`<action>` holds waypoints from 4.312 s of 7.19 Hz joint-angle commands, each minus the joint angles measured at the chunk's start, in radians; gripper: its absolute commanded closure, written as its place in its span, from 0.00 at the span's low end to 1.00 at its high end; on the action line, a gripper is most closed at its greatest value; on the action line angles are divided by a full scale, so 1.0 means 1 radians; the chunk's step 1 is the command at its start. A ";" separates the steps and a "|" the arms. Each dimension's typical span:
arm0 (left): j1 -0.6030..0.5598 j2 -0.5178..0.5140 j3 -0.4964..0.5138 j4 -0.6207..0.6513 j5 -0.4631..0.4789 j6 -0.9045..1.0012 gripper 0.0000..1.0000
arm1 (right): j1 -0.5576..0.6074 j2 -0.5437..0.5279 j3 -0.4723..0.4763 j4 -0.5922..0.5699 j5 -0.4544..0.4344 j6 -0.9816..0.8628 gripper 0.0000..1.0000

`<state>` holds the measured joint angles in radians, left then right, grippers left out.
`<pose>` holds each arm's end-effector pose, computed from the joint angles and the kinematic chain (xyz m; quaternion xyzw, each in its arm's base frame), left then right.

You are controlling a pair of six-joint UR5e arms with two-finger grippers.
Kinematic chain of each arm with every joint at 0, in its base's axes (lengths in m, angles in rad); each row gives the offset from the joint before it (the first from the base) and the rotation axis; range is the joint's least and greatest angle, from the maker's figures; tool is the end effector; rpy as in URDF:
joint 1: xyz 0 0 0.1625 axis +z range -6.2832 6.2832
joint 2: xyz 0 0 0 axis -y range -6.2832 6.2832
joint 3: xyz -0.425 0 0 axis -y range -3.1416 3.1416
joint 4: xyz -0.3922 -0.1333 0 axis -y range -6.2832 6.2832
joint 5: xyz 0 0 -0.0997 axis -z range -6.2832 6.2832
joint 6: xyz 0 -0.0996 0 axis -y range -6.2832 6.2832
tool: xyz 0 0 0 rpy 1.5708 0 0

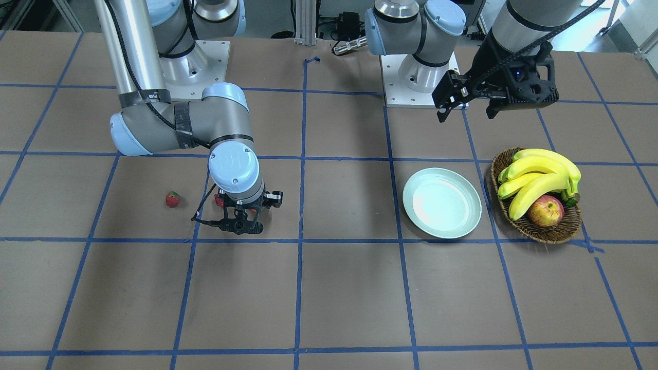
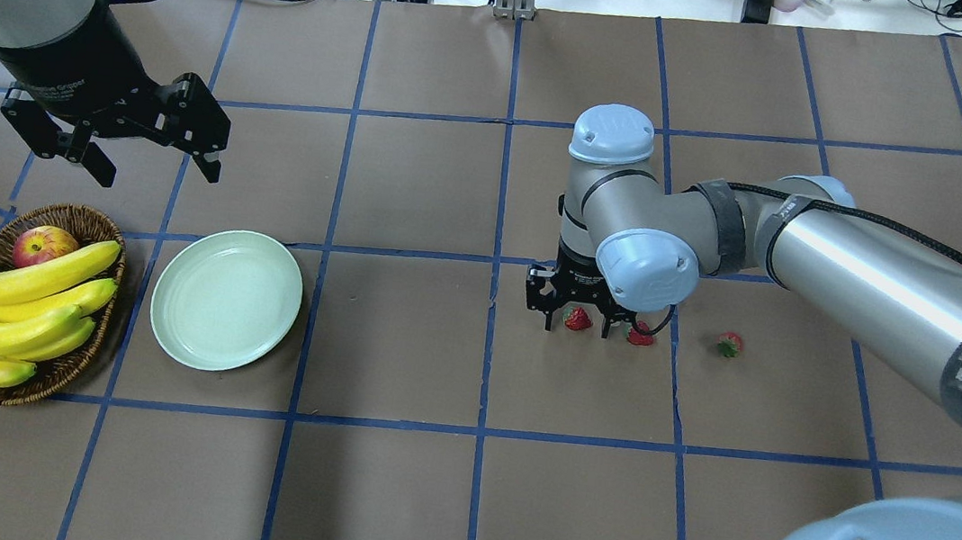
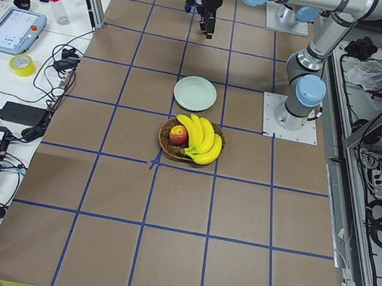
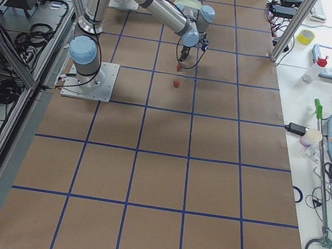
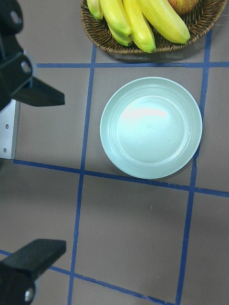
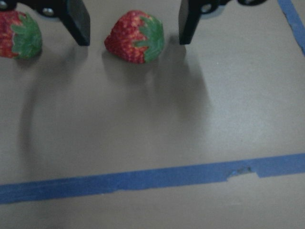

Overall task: Collect all strawberries into plate
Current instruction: 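Lower the right gripper onto the strawberry nearest the plate and grasp it, then carry the strawberry toward the plate and release it beside the plate, then move the right gripper back and grasp the middle strawberry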

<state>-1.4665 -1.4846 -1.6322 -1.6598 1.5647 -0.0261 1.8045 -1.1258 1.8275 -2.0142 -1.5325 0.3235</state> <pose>-0.0865 -0.4601 0.4899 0.0652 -0.9974 -0.0320 0.0043 0.2616 -0.5067 0.1712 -0.0470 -0.9904 -0.1290 0.0172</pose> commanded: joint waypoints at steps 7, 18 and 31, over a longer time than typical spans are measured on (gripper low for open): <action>0.000 0.001 0.000 0.000 -0.003 0.000 0.00 | 0.095 -0.049 -0.077 -0.008 0.146 0.214 1.00; 0.000 0.001 0.000 0.000 0.000 0.000 0.00 | 0.342 0.140 -0.266 -0.074 0.200 0.536 0.00; 0.000 0.001 -0.002 -0.002 -0.003 0.000 0.00 | -0.136 -0.098 0.193 -0.193 -0.066 -0.468 0.25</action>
<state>-1.4665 -1.4834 -1.6337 -1.6613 1.5620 -0.0261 1.6712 -1.2262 2.0037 -2.2142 -1.6028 -0.1356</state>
